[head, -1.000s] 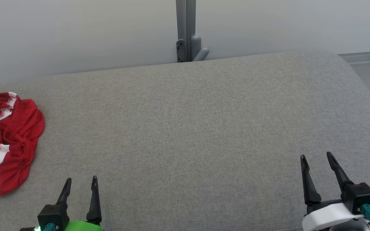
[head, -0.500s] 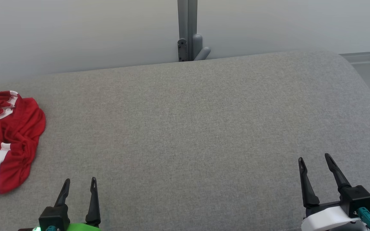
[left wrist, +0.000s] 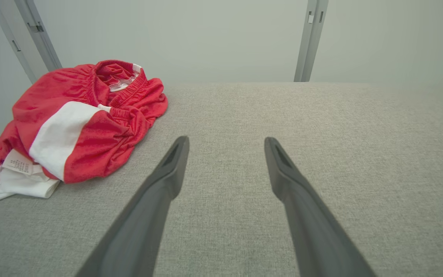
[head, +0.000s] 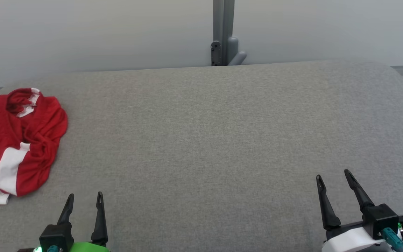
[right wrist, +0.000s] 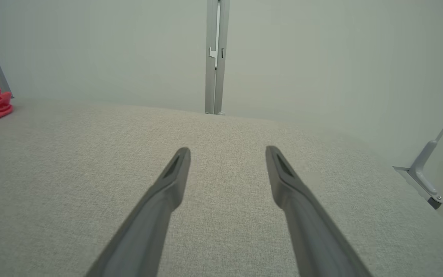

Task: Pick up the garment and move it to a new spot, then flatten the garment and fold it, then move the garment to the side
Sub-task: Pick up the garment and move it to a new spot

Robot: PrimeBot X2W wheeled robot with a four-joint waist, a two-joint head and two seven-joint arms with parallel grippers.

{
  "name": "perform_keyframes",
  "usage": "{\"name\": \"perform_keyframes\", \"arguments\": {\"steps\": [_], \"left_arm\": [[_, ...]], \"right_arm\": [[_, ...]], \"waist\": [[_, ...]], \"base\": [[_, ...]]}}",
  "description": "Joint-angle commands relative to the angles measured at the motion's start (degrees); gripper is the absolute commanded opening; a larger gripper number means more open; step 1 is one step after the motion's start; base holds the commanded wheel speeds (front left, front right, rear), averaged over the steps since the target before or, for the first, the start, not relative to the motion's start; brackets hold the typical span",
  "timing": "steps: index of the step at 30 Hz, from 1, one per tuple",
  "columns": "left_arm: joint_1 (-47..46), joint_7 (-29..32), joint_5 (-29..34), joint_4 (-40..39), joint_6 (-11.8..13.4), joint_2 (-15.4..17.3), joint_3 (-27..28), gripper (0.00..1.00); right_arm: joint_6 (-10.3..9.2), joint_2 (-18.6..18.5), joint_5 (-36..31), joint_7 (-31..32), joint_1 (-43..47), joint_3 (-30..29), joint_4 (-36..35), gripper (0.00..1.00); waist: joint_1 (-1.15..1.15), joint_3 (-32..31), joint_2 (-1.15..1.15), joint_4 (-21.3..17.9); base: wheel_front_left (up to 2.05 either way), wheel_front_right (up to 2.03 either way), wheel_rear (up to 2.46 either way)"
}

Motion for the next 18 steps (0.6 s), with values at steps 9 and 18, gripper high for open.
{"name": "perform_keyframes", "arguments": {"steps": [9,18], "left_arm": [[0.5,0.0,0.5,-1.1,0.0,0.0,1.6,1.00],[1.7,0.0,-0.3,-2.4,-0.2,-0.3,3.2,1.00]], "right_arm": [[-0.02,-0.2,1.2,-0.2,-1.6,4.2,0.8,1.00],[-0.02,0.0,1.5,-0.2,-3.6,7.8,1.6,1.00]], "waist": [[0.00,0.2,0.00,14.4],[0.00,0.8,0.00,17.3]], "base": [[0.00,0.00,0.00],[0.00,0.00,0.00]]}}
